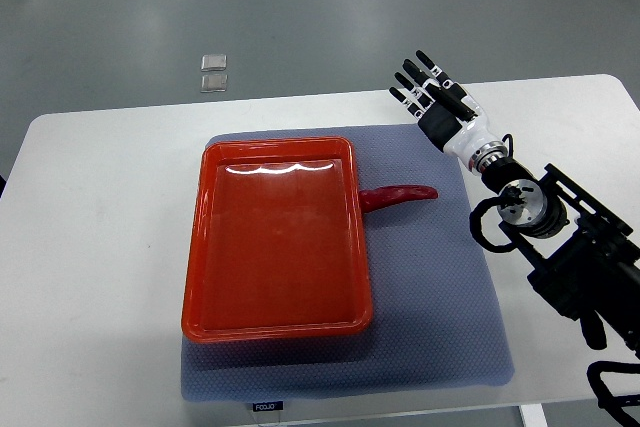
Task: Place red pepper on red tray
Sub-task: 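Move the open right hand down toward the red pepper beside the tray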
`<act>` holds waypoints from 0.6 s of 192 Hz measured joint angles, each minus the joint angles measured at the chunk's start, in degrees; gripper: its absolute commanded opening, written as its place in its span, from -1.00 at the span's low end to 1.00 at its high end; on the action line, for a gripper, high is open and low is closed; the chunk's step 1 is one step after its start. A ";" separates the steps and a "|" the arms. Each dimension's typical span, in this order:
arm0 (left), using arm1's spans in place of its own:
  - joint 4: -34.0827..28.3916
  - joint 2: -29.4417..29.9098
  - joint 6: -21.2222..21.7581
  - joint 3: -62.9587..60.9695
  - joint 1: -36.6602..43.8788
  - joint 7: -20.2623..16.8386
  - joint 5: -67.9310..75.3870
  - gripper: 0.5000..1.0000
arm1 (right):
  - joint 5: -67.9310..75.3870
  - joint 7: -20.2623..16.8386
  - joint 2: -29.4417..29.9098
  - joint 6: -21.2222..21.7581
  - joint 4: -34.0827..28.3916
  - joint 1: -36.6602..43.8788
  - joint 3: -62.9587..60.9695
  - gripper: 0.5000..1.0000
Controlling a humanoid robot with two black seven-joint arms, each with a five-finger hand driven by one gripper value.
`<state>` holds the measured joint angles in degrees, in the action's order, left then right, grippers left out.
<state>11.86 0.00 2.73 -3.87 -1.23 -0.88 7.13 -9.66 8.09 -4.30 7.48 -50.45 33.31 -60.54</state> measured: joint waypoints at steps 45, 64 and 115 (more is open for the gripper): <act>0.09 0.00 0.00 -0.02 0.00 -0.19 0.00 1.00 | -0.01 0.00 0.00 0.07 0.00 0.11 0.10 0.65; 0.10 0.00 0.00 -0.02 0.00 -0.25 0.00 1.00 | -0.07 -0.04 -0.07 0.16 -0.05 0.40 0.69 0.65; 0.10 0.00 0.00 0.02 0.00 -0.27 0.00 1.00 | -13.40 -1.40 -4.27 2.13 -1.27 6.30 15.90 0.65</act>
<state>11.96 0.00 2.73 -3.85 -1.23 -1.15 7.13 -23.06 6.68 -8.57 9.61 -51.72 39.61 -44.64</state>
